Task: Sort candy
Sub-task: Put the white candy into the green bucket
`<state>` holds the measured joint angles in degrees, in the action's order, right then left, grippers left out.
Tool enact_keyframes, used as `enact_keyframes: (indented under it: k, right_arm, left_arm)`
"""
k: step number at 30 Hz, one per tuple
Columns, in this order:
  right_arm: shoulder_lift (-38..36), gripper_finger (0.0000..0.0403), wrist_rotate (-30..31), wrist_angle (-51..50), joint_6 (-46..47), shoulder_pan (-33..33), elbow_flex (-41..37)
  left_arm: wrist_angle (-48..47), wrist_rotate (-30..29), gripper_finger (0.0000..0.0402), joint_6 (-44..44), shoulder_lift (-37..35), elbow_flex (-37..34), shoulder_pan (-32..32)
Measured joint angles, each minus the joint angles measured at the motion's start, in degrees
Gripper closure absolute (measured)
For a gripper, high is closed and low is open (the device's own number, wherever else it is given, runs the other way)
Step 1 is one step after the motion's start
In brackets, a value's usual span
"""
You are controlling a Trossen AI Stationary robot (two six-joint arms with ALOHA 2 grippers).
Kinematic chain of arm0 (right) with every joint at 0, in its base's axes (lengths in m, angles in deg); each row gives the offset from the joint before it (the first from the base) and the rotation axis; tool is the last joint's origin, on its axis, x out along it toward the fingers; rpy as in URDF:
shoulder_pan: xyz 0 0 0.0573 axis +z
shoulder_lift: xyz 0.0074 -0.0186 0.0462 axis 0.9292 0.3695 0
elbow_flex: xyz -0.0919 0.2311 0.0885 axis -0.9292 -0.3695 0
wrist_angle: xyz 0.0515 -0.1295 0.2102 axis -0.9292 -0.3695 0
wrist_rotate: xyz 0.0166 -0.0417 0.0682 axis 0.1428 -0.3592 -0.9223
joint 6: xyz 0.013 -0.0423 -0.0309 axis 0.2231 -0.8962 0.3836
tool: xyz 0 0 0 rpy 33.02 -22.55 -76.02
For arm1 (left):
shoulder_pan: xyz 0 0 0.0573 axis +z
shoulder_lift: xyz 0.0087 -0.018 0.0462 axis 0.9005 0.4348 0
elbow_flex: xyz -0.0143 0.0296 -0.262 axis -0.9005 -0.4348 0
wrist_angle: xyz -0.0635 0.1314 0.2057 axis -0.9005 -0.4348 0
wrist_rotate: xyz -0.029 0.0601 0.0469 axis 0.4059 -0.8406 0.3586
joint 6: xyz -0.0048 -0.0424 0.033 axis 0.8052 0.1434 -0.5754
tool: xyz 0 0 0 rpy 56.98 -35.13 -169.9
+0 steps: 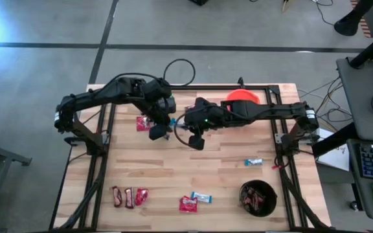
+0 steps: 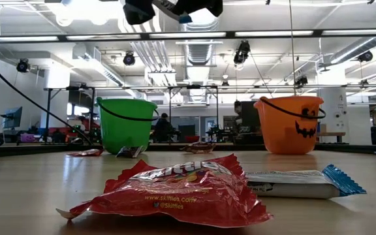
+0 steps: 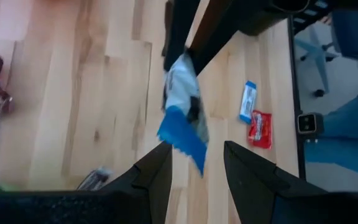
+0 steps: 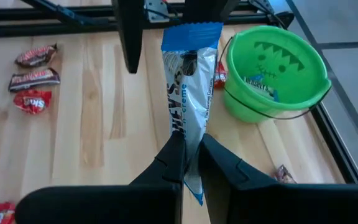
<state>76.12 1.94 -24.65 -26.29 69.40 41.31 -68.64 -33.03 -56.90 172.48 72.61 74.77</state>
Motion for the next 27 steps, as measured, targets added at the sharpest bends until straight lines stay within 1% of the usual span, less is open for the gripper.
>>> enact_keyframes:
  k: [5,9,18,23,27]
  right_arm:
    - [0.04,0.0381,0.0,-0.2,0.02,0.0,-0.48]
    - [0.04,0.0381,0.0,-0.16,0.02,0.0,-0.48]
    - [0.06,0.0381,-0.02,0.69,-0.66,0.0,-0.34]
    - [0.06,0.0381,-0.09,2.09,-0.7,0.0,-0.3]
    - [0.07,0.0381,-0.22,2.31,-0.74,0.01,-0.23]
  left_arm:
    - [2.88,0.2,0.0274,0.14,0.0,-1.24,-0.01]
    - [5.12,1.67,0.0274,0.23,0.0,-1.26,0.0]
    - [6.33,1.62,0.0275,0.09,0.04,-1.42,0.0]
    - [7.32,-0.06,0.0295,-0.81,0.04,-1.42,0.07]
    - [7.61,-0.39,0.0328,-1.56,0.04,-1.42,0.07]
